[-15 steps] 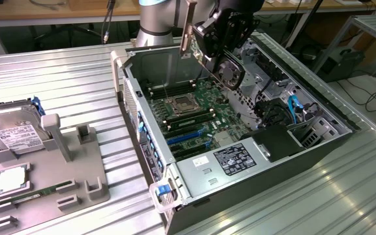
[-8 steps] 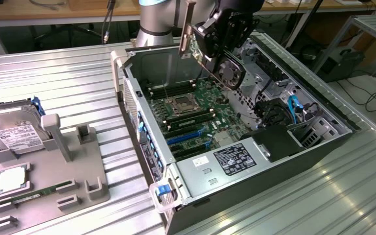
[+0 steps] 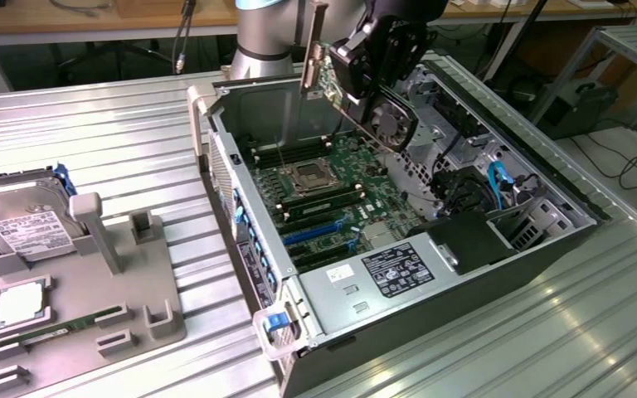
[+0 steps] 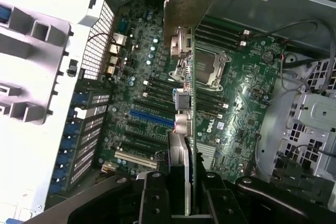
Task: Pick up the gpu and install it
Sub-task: 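Insert the gpu into the slot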
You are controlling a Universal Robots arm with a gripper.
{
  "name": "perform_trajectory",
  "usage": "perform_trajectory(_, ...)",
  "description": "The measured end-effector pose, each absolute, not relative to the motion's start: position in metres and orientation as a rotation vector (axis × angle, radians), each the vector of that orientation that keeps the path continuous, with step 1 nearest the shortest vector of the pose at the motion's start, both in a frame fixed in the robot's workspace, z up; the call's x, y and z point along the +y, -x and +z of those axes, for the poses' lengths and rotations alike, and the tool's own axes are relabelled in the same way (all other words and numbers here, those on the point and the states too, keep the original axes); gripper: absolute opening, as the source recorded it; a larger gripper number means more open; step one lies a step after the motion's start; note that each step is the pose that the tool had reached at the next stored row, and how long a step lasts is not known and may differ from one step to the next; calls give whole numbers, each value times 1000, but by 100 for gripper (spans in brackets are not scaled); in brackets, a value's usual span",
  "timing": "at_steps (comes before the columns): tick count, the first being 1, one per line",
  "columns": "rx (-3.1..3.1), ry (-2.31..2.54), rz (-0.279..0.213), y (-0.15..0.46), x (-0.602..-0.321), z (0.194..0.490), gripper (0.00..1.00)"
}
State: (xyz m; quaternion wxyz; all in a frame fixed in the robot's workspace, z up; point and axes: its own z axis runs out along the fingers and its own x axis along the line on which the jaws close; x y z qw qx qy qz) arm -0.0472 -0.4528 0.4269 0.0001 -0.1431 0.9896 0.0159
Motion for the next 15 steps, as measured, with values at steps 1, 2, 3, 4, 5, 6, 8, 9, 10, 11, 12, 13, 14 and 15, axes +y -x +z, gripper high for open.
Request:
perform_trajectory(1,3108,456,50,47,-453,427,28)
perform_trajectory(2,3107,461,50,47,-453,427,28)
perform_trajectory(3,3106,467,50,47,-453,427,28)
perform_trajectory(4,3105,476,50,47,-453,427,28)
perform_trajectory(5,3104,484,50,47,-453,427,28)
perform_trajectory(6,3103,491,50,47,-453,427,28)
perform_trajectory(8,3101,504,50,47,-453,427,28)
perform_trajectory(9,3100,510,50,47,-453,427,28)
perform_trajectory(10,3099,518,50,47,-453,427,28)
perform_trajectory(11,3098,525,50,47,-453,427,28)
perform_trajectory(12,3096,533,50,47,-453,427,28)
perform_trajectory(13,3095,539,50,47,-453,427,28)
perform_trajectory(14,3094,547,50,47,-453,427,28)
perform_trajectory(15,3093,554,50,47,-453,427,28)
